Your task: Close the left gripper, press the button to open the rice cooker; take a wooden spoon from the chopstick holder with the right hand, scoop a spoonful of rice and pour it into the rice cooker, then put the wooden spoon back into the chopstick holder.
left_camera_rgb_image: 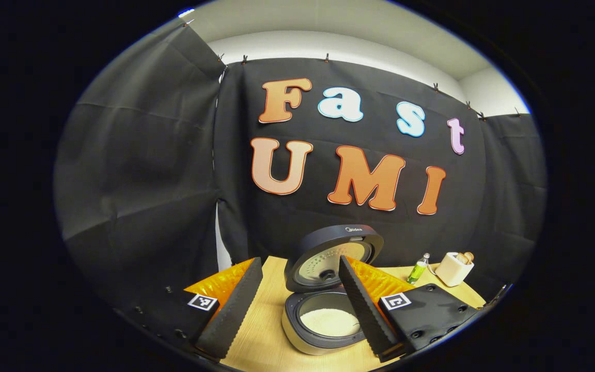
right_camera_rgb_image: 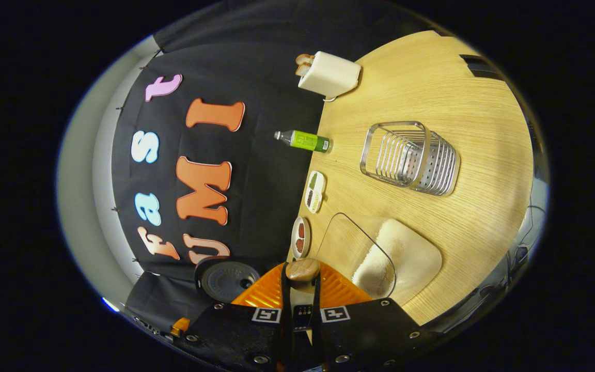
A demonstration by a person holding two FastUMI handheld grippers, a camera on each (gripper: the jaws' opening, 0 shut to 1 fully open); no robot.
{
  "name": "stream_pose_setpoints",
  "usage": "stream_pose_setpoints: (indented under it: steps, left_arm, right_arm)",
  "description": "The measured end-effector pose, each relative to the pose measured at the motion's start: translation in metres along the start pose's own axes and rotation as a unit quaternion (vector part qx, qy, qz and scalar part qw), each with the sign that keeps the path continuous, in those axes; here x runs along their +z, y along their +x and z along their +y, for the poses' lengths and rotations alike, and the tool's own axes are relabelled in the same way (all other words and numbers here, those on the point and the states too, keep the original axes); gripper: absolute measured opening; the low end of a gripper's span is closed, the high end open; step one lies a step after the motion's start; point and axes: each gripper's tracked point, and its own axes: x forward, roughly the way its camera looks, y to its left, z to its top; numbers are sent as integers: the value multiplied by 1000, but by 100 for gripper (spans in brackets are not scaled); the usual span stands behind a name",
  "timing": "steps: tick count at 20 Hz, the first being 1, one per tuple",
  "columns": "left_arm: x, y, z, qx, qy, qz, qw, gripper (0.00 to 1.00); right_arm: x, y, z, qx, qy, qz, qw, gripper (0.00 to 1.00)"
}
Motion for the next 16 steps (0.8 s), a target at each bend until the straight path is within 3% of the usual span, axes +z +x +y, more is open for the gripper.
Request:
stream_pose_setpoints:
  steps: [16]
  left_arm:
    - [8,11,-21,-20,-1,-10,1000,97]
  right_arm:
    - [25,-14,106,51,38,-20,998,13]
